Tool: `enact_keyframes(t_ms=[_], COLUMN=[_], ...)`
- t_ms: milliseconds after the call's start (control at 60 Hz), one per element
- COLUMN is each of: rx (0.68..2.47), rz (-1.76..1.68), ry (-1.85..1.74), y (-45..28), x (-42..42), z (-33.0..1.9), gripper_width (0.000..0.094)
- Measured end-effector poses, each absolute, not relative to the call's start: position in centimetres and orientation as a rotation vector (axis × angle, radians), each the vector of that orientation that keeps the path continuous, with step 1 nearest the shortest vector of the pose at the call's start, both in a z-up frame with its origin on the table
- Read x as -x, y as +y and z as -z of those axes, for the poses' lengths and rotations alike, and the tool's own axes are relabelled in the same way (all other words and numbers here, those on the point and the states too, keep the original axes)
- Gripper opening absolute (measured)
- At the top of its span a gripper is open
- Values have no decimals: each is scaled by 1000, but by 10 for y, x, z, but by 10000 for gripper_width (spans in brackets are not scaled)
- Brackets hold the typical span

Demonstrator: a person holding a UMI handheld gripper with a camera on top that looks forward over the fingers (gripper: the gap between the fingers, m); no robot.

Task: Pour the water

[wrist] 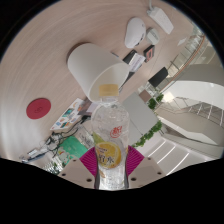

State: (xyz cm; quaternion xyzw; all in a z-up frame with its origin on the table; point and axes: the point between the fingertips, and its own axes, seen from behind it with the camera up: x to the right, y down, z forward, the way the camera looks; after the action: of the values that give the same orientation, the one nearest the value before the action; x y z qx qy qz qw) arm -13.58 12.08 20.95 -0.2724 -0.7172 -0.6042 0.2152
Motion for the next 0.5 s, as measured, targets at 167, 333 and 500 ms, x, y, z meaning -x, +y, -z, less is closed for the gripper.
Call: enact_keyframes(t_ms=[167,333,500], rx=[930,1376,1635], rz=[1551,1034,304], ry=[-1866,-1173,-521], y=[133,135,132], x=[132,124,103], z=[-214,-258,-256], gripper_width=[327,341,425])
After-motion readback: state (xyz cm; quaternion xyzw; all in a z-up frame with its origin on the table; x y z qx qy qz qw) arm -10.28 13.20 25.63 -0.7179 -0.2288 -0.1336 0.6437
